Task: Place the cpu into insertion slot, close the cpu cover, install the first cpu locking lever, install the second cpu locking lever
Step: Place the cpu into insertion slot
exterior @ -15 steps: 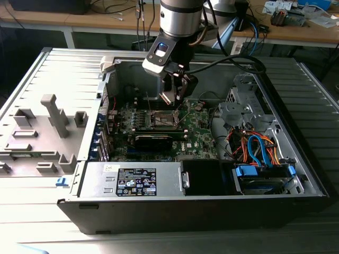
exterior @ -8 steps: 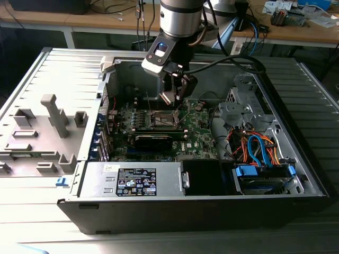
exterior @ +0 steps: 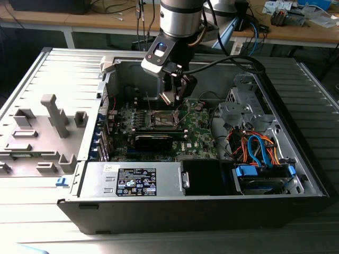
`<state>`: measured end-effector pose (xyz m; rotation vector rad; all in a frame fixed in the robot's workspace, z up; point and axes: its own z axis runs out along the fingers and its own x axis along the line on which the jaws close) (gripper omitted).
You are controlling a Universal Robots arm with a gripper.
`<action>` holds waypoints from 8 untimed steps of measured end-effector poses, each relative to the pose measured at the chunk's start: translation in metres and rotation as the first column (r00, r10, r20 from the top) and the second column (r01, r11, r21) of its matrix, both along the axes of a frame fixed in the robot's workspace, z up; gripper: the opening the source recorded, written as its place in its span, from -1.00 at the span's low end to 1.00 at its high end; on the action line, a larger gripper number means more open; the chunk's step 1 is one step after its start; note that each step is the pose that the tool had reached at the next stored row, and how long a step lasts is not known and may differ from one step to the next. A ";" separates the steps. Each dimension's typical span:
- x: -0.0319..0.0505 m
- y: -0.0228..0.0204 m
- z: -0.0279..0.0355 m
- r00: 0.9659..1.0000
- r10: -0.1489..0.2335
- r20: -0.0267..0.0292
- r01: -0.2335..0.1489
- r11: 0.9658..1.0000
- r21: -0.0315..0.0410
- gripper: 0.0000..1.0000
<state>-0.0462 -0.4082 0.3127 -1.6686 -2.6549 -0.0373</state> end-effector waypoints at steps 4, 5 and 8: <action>0.0000 0.0000 -0.0002 1.000 -0.008 0.000 0.008 1.000 0.000 0.09; 0.0000 0.0000 -0.0002 1.000 -0.010 0.000 0.010 1.000 0.000 0.09; 0.0000 0.0000 -0.0003 1.000 -0.016 0.000 0.016 1.000 0.000 0.09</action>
